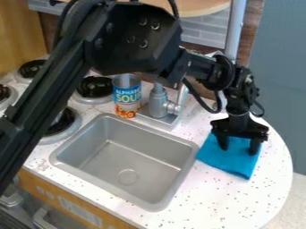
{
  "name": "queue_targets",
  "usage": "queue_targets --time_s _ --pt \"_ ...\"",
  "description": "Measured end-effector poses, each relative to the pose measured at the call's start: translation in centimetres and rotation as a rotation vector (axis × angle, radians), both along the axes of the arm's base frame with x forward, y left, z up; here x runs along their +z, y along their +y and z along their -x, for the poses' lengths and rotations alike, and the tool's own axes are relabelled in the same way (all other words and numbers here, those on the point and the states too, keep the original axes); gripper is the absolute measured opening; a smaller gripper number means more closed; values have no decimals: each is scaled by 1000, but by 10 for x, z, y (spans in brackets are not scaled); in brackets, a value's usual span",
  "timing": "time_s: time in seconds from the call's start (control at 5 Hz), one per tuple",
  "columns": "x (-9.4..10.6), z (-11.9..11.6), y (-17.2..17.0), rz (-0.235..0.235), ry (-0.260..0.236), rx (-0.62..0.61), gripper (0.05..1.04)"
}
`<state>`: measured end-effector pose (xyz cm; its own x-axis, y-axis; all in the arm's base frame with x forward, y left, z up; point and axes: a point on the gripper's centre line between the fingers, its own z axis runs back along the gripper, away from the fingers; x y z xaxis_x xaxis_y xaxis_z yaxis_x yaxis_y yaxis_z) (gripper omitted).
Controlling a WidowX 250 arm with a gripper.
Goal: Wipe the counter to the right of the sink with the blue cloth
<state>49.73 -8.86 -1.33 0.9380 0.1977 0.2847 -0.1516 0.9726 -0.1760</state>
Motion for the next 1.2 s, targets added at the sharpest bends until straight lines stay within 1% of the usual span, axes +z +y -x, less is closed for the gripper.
queue_targets --time_s 0.2,0.4,0.6,1.0,1.2 --pt "-3 6 -5 14 -12 -3 1005" --pt "-5 33 -17 25 -3 -30 1003" --pt "-7 67 -31 30 9 -73 1003" --pt "-14 138 -54 12 17 -181 1002" --pt "-16 171 -71 -5 16 -263 1002"
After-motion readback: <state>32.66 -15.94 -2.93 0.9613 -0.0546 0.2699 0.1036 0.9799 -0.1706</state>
